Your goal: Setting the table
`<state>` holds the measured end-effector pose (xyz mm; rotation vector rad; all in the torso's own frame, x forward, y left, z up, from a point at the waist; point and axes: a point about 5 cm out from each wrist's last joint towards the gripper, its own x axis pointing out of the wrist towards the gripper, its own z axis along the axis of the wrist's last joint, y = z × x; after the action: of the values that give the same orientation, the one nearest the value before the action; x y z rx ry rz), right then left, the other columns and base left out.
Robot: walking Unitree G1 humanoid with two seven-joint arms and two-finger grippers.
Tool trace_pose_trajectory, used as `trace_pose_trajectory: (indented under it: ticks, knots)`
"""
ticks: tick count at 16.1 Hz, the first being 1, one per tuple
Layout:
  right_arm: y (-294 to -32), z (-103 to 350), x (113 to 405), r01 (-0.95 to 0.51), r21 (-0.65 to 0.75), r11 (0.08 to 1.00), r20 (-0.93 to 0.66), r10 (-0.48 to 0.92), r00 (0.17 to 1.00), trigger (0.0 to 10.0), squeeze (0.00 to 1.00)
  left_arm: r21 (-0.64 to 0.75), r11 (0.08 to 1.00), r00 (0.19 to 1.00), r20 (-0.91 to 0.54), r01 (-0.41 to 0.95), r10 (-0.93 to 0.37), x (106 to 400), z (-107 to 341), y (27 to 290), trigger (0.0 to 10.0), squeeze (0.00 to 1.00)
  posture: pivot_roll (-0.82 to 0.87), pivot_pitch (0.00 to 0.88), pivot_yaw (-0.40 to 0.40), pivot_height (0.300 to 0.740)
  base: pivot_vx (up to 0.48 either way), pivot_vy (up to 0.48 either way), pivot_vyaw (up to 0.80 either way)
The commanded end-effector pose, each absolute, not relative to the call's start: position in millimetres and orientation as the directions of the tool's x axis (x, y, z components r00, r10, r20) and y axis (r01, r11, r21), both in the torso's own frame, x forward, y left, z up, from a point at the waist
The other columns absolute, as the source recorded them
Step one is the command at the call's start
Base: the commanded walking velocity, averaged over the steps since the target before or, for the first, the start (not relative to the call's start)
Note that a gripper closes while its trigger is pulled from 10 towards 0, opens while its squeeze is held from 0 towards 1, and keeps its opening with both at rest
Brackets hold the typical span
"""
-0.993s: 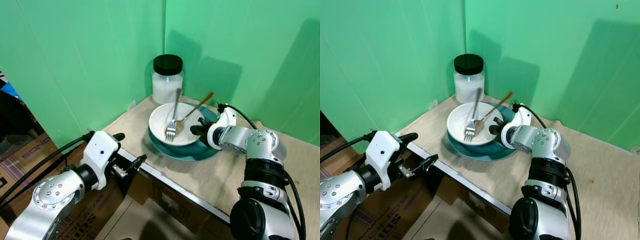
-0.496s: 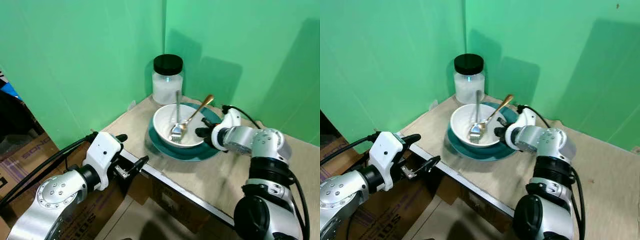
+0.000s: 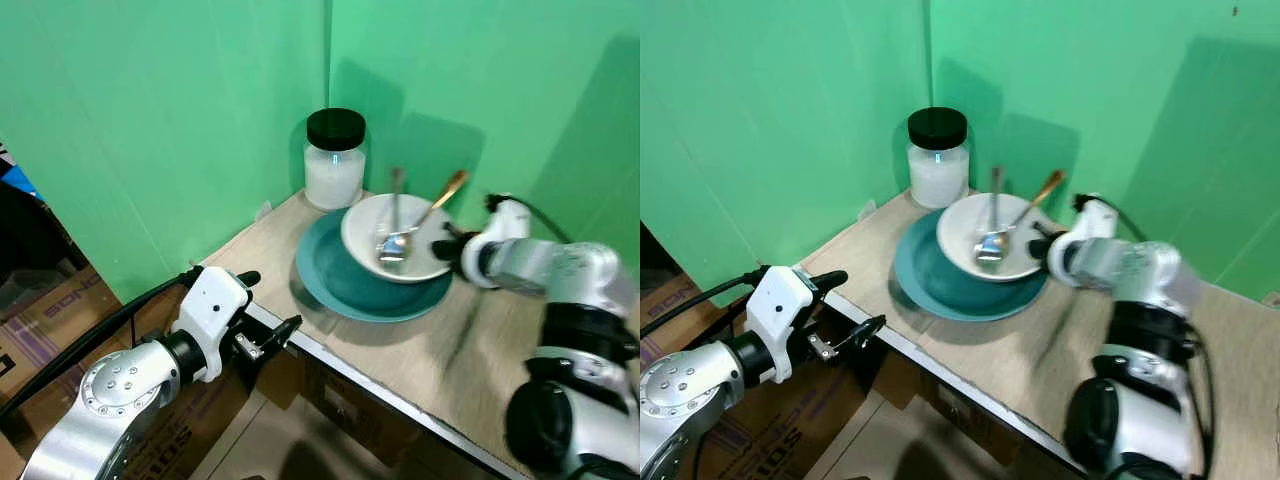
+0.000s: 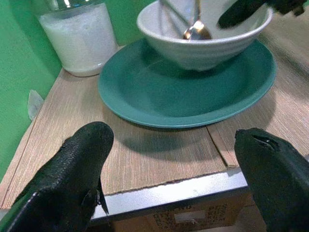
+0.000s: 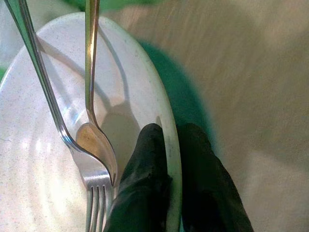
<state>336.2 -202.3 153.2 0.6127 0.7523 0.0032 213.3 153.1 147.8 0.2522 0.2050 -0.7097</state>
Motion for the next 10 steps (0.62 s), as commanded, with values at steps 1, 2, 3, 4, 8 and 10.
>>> trace_pose_trajectory:
  ticks: [1,2,3,4,8,10]
  knots:
    - [-210,174,338,0.167,0.548,0.82,-0.566,0.216,0.796,0.0,0.0,0.172,0.725,0.74,-0.268,0.666,-0.617,215,149,153,10.0,0.09,-0.09,0.0,0.023,0.74,0.0,0.0,0.0]
    - [-223,177,334,0.182,0.544,0.82,-0.556,0.189,0.809,0.0,0.0,0.171,0.724,0.738,-0.267,0.669,-0.619,216,148,152,10.0,0.1,-0.09,0.0,0.027,0.74,0.0,0.0,0.0]
    - [-235,179,329,0.197,0.536,0.821,-0.554,0.167,0.815,0.0,0.0,0.171,0.722,0.737,-0.267,0.671,-0.621,217,148,151,10.0,0.1,-0.1,0.0,0.034,0.74,0.0,0.0,0.0]
    - [-243,178,326,0.21,0.528,0.823,-0.554,0.147,0.819,0.0,0.0,0.17,0.72,0.735,-0.266,0.673,-0.624,218,148,151,10.0,0.09,-0.11,0.0,0.04,0.74,0.0,0.0,0.0]
    - [-284,165,294,0.307,0.479,0.823,-0.598,0.05,0.8,0.0,0.0,0.172,0.706,0.723,-0.258,0.687,-0.641,226,149,150,10.0,0.1,-0.13,0.0,0.062,0.74,0.0,0.0,0.0]
    - [-291,163,287,0.33,0.478,0.814,-0.599,0.027,0.8,0.0,0.0,0.171,0.705,0.722,-0.254,0.688,-0.643,228,149,149,10.0,0.09,-0.14,0.0,0.065,0.74,0.0,0.0,0.0]
